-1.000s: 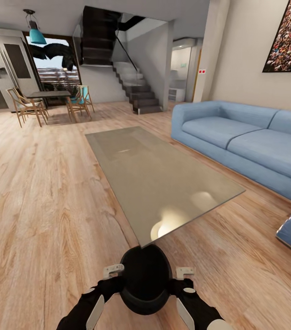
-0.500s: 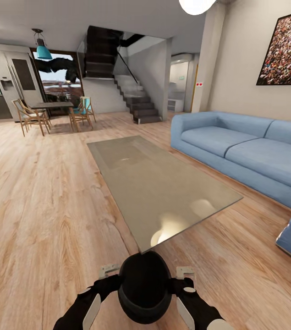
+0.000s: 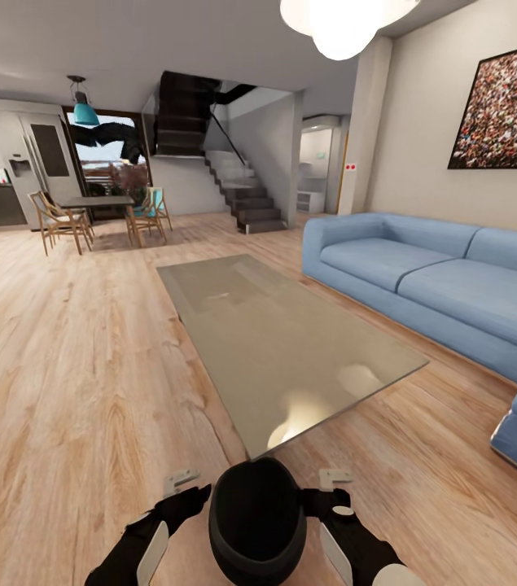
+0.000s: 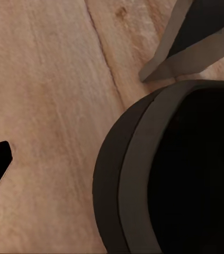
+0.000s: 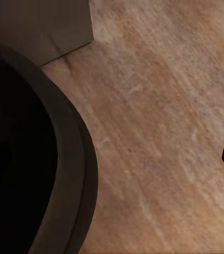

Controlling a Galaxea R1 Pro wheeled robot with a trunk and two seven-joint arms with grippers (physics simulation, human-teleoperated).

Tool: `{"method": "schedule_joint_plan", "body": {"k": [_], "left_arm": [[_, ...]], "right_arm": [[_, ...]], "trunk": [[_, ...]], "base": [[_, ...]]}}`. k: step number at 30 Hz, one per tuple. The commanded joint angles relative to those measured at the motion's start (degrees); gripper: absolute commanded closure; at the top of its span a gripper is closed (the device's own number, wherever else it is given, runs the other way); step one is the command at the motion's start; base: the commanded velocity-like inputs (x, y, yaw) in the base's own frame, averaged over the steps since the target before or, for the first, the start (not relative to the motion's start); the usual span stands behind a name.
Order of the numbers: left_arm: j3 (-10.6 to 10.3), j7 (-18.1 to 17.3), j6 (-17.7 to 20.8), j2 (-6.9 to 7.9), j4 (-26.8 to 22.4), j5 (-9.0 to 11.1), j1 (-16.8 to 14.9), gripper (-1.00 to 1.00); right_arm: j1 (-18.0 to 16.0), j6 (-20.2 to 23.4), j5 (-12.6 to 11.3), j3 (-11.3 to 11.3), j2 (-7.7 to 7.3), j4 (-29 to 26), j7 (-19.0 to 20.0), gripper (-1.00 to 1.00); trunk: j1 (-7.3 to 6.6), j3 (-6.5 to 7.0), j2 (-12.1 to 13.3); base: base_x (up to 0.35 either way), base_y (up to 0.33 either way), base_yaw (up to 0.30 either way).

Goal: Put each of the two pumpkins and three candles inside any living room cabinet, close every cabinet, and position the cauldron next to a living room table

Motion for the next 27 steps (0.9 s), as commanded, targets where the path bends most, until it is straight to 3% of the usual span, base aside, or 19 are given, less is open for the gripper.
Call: {"method": "schedule_joint_plan", "body": {"k": [1,6,10,15,19,25,26,27], "left_arm": [[0.89,-0.38,0.48,0.05,-0.10,0.50,-0.01,-1.00],[2.83,-0.34,-0.45,0.67,-0.10,0.52,-0.01,-1.00],[4.15,-0.24,-1.51,0.84,-0.05,0.48,-0.01,-1.00],[6.06,-0.08,-1.99,1.64,0.17,0.34,-0.01,-1.00],[6.37,-0.06,-2.05,1.98,1.20,0.25,-0.01,-1.00],[6.50,0.31,-3.21,3.29,6.19,0.26,-0.01,-1.00],[6.52,3.38,-6.47,4.50,11.44,0.26,-0.01,-1.00],[6.52,3.82,-6.66,4.64,11.98,0.26,-0.01,-1.00]], "right_arm": [[-0.01,0.33,-0.24,0.38,-0.03,-0.10,-0.39,-1.00],[0.02,0.38,-0.25,-0.45,-0.07,-0.04,-0.47,-1.00],[0.01,0.42,-0.26,-2.56,-0.50,0.06,-0.48,-1.00],[-0.02,0.54,-0.28,-7.21,-0.93,0.15,-0.49,-1.00],[-0.02,0.55,-0.29,-8.34,-1.29,0.14,-0.49,-1.00],[-0.01,0.49,-0.30,-11.90,-2.05,0.24,-0.49,-1.00],[-0.01,0.43,-0.26,-13.68,-2.15,0.46,-0.49,-1.00],[-0.01,0.41,-0.25,-13.75,-2.17,0.57,-0.49,-1.00]], "trunk": [[-0.24,0.13,0.39],[-1.34,1.03,2.40],[-2.21,1.74,4.00],[-3.31,2.64,6.01],[-4.19,3.36,7.61],[-5.51,4.44,10.02],[-5.73,4.62,10.42],[-5.95,4.80,10.82]], "base": [[0.000,0.000,0.000],[0.000,0.000,0.000],[0.000,0.000,0.000],[0.000,0.000,0.000],[0.000,0.000,0.000],[0.000,0.000,0.000],[0.000,0.000,0.000],[0.000,0.000,0.000]]}}
